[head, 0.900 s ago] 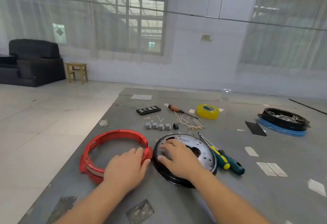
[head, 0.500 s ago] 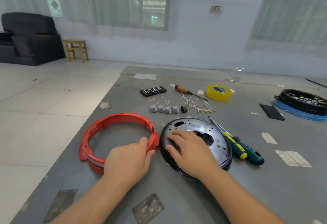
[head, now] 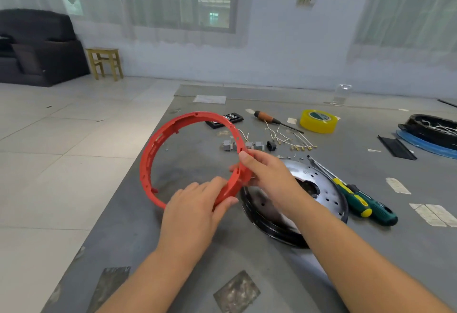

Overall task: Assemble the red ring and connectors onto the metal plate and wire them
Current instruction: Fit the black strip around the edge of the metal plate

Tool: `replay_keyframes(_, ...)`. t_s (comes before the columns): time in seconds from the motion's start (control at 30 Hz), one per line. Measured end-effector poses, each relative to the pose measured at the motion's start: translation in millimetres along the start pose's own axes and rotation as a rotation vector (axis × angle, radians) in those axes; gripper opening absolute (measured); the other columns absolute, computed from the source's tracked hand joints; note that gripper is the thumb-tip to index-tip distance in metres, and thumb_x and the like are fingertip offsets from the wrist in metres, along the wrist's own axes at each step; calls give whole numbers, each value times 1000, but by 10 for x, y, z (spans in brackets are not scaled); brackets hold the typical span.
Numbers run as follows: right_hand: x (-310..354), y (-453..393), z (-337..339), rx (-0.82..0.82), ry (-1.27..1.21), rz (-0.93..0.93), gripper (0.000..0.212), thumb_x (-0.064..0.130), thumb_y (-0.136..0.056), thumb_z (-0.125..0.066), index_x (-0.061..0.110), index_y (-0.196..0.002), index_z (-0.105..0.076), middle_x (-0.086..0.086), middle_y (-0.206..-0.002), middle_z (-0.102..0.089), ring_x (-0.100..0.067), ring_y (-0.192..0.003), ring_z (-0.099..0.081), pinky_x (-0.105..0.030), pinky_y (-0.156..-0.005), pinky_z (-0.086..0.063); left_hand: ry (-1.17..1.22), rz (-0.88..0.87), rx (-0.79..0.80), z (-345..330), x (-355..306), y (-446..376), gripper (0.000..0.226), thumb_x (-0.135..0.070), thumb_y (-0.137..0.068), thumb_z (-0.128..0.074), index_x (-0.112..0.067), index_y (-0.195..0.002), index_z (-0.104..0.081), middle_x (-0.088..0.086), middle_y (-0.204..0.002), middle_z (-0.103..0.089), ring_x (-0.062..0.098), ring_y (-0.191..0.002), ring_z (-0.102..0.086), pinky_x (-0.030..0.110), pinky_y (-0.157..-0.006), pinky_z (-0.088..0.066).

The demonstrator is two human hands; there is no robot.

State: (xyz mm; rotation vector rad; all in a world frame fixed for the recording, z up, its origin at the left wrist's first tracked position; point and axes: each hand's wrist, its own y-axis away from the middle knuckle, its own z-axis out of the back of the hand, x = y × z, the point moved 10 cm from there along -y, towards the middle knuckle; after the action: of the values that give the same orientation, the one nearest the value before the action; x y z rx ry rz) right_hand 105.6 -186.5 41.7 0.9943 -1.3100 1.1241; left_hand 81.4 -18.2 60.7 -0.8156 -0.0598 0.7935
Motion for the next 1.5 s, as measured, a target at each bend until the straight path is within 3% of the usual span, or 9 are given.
replay_keyframes(0.2, -18, 50, -225, 267, -389, -28, 44, 16, -93, -64, 0, -134, -58, -20, -111, -75, -24, -93, -75, -33, -85, -60, 296, 138, 63, -75, 209, 41, 38, -66, -90, -53, -35, -106, -67, -23, -80, -54, 6, -79, -55, 32, -67, -45)
replay_keyframes(0.57, 144, 73, -273, 260, -455, 172, 25, 10, -97, -62, 12, -122, -66, -12, -98, -76, -20, -88, -73, -31, -80, -58, 468, 274, 0, 6, 211, 100, 26, -53, -95, -62, -39, -116, -68, -26, -106, -69, -2, -107, -62, 20, -90, -49)
replay_keyframes(0.73, 404, 302, -468, 139, 166, 503, 36, 14, -97, -61, 25, -131, -62, 4, -114, -75, -14, -107, -70, -31, -97, -53, 1274, 578, -198, 8, 287, 167, 50, -43, -98, -57, -29, -146, -56, -4, -131, -73, 17, -119, -71, 29, -94, -58)
replay_keyframes(0.87, 411, 499, -803, 141, 693, 713, 42, 15, -102, -58, 16, -144, -56, 0, -117, -71, -17, -107, -66, -38, -95, -50, 1514, 737, -414, 73, 476, 227, 61, -52, -95, -60, -28, -150, -46, 1, -131, -72, 22, -117, -71, 41, -90, -61)
replay_keyframes(1.03, 237, 611, -1147, 196, 1072, 836, 54, 14, -96, -53, 18, -150, -48, -4, -104, -66, -30, -91, -62, -48, -81, -48, 1424, 991, -483, -90, 788, 406, 53, -26, -99, -72, -31, -141, -41, 1, -111, -70, 30, -102, -78, 41, -73, -62)
replay_keyframes(1.17, 89, 597, -1153, 96, 1344, 836, 55, 30, -93, -51, 24, -147, -50, 6, -117, -65, -22, -107, -60, -41, -104, -40, 1430, 1172, -572, -168, 1083, 552, 53, -1, -99, -50, -35, -137, -36, 4, -118, -55, 31, -87, -79, 47, -67, -63)
replay_keyframes(1.33, 31, 452, -953, 1, 1469, 754, 40, 13, -85, -45, 30, -116, -64, 6, -101, -63, -21, -105, -61, -41, -119, -26, 1382, 1293, -551, -166, 1366, 645, 45, -6, -100, -45, -18, -143, -42, 11, -128, -45, 34, -108, -70, 50, -69, -65)
replay_keyframes(1.43, 15, 499, -1083, 71, 1464, 810, 59, 10, -82, -34, 32, -129, -63, 5, -97, -62, -23, -95, -61, -41, -111, -38, 1128, 1231, -567, -39, 1481, 643, 73, -17, -100, -57, -32, -161, -20, 3, -148, -44, 21, -113, -62, 42, -94, -59)
replay_keyframes(1.5, 50, 521, -1132, 71, 1445, 831, 68, 9, -81, -34, 31, -141, -58, 3, -97, -63, -25, -91, -60, -38, -100, -44, 986, 1146, -550, 16, 1463, 611, 81, -17, -95, -64, -40, -158, -18, -3, -148, -41, 19, -121, -56, 29, -89, -51)
